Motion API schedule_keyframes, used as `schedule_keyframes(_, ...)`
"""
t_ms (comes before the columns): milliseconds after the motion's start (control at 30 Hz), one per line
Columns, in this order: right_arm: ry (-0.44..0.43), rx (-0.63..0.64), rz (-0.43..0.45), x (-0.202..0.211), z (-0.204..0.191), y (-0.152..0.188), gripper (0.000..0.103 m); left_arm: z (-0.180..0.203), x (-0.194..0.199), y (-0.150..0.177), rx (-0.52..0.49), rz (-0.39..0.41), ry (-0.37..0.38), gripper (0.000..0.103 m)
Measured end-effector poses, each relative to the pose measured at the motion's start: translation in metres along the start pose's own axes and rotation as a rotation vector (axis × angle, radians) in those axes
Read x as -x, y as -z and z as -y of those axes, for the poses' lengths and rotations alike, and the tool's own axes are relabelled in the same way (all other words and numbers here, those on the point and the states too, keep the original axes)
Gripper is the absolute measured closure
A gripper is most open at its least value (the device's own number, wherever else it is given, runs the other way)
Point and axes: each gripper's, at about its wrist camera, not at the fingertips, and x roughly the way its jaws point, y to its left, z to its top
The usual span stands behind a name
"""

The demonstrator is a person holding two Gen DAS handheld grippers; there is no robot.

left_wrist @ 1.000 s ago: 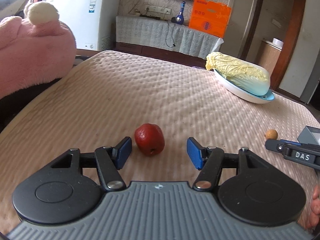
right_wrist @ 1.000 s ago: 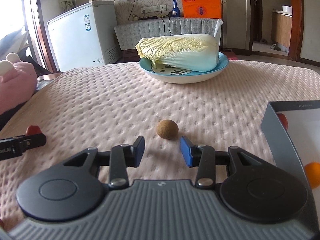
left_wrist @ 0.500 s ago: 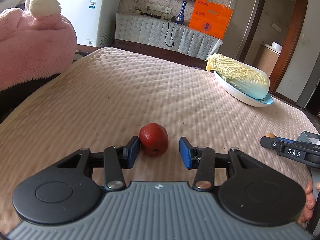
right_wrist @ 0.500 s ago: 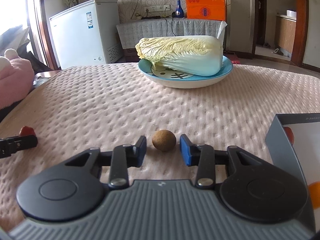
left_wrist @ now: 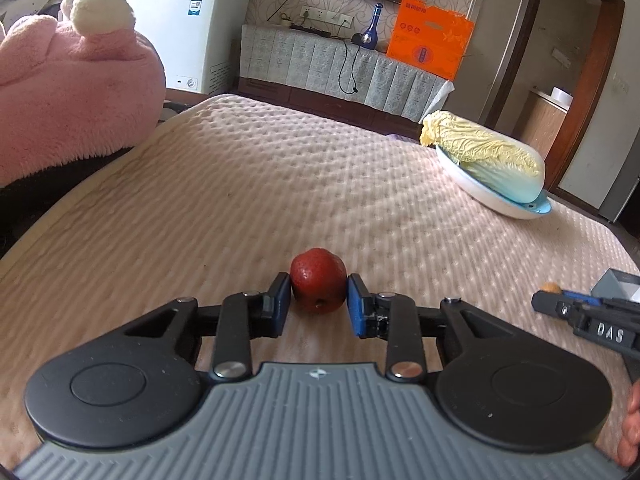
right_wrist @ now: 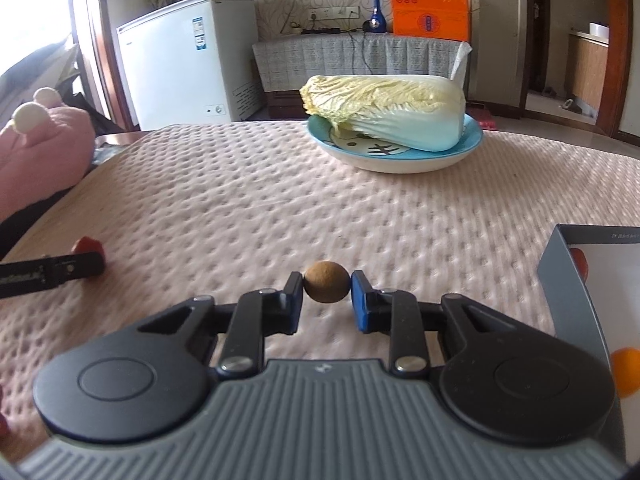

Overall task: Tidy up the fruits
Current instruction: 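Grasp the red tomato with the left tool while the right tool grasps the kiwi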

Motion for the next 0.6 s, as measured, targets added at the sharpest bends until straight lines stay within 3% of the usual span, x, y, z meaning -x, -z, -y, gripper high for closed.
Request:
schedule_keyframes(267, -0.042, -0.026, 0.016, 0.036, -0.002, 0.004, 0.074, 0.033, 0.023, -0.003, -0.039, 0.028, 0.024, 0.068)
schedule_keyframes(600, -0.026, -0.038, 0.06, 0.087, -0.001, 0.016, 0.074, 0.082, 0.06, 0.002, -0.092, 0.068, 0.083, 0.068)
